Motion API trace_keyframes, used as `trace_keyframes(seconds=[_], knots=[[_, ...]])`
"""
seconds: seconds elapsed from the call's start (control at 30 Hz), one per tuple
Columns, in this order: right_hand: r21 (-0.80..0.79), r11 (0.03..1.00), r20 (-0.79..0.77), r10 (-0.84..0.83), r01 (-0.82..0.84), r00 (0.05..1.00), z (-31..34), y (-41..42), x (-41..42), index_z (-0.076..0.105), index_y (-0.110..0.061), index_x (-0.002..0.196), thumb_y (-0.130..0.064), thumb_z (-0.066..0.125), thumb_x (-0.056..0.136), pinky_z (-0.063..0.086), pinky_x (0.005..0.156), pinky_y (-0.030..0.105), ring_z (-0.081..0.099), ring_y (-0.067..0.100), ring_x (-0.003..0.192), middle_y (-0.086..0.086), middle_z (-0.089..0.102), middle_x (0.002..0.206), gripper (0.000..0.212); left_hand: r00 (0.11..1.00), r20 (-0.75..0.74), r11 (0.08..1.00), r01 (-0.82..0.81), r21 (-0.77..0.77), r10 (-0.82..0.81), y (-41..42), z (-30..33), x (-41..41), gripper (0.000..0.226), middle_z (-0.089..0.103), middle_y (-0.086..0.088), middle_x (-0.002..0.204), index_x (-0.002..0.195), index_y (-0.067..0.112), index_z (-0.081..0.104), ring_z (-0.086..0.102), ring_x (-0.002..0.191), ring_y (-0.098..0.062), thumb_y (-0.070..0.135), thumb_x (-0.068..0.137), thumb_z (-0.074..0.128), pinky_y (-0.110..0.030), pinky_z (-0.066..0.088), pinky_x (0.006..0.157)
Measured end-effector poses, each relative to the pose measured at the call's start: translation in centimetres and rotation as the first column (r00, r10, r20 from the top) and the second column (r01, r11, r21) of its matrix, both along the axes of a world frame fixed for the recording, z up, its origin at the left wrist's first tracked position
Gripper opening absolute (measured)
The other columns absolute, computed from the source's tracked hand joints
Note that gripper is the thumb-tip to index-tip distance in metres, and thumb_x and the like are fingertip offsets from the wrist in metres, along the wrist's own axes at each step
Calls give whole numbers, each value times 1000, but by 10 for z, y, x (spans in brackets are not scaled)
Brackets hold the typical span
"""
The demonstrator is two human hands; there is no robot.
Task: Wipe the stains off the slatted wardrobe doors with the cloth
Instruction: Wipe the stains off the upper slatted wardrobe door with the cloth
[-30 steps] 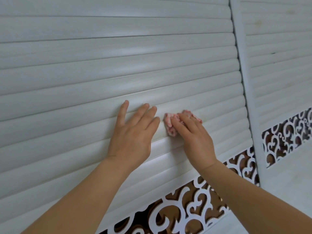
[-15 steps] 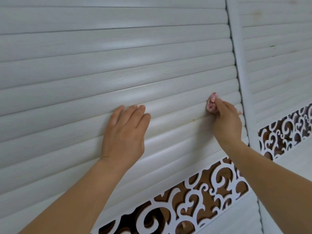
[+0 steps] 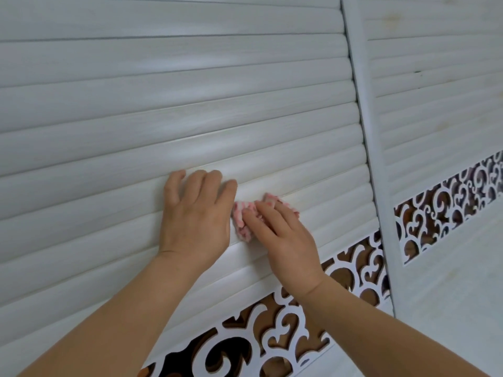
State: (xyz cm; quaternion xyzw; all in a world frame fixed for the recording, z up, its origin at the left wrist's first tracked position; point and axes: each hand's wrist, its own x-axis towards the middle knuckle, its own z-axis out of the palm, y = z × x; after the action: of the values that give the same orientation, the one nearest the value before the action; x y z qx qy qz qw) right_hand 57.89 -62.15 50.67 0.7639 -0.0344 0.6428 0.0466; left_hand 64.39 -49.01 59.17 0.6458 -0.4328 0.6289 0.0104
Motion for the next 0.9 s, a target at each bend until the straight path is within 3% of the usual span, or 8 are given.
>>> trace_keyframes(seconds=[0.13,0.23,0.33,0.43,0.57,0.73,0.8,0.9], knots=[[110,991,-59,77,-70,995,5,-25,-15,61,-27,110,-26,49,92,51,77,34,51,13,106,-6,58,115,22,1000,-23,995,19,101,-16,-17,-7,2,44,59,-11,119,108,10,65,42,115,-28,15,73,37,-53,21,105],[193,974,-88,-100,115,991,11,-58,-31,55,-39,105,-43,51,93,44,77,28,51,-2,95,-25,49,101,13,999,-47,995,16,103,-11,-21,-8,3,44,60,-10,117,104,10,66,41,115,-27,13,72,36,-54,21,104],[348,921,-11,-182,175,983,15,-87,-36,59,-34,103,-36,54,92,48,81,37,56,12,95,-14,51,102,13,999,-34,995,21,95,-18,-21,-9,3,44,60,-11,117,105,9,66,41,115,-27,12,73,35,-55,20,103],[417,904,105,-151,94,983,13,-88,-27,69,-16,101,-1,55,83,49,77,53,53,35,97,12,57,104,28,1000,-26,997,17,77,-15,-22,-10,3,44,61,-11,116,104,9,66,41,114,-27,11,74,34,-55,20,103],[375,927,50,-41,19,998,10,-43,-12,68,-18,105,-25,51,87,47,69,35,42,22,100,5,57,106,25,1000,-24,999,8,46,-7,-25,-12,2,41,61,-10,113,100,9,66,41,113,-27,11,74,34,-55,21,103],[127,985,-59,-110,117,992,7,-49,-14,71,-14,106,-17,43,78,52,64,39,54,35,93,16,64,101,39,1000,-12,998,-5,60,5,-24,-11,2,43,61,-10,115,102,9,66,41,113,-27,12,73,33,-55,20,104],[215,965,-63,-137,148,989,9,-63,-25,70,-13,105,-13,54,78,50,60,38,58,39,89,16,63,102,31,1000,-9,998,-10,69,10,-23,-11,2,45,60,-11,116,103,9,65,40,113,-28,13,74,32,-55,20,104],[421,896,-67,-123,140,990,13,-77,-33,65,-14,117,-4,61,81,46,64,35,49,37,107,14,56,119,37,1000,-5,997,-20,79,20,-22,-11,3,45,60,-11,118,105,9,65,39,115,-28,13,74,32,-56,20,104]])
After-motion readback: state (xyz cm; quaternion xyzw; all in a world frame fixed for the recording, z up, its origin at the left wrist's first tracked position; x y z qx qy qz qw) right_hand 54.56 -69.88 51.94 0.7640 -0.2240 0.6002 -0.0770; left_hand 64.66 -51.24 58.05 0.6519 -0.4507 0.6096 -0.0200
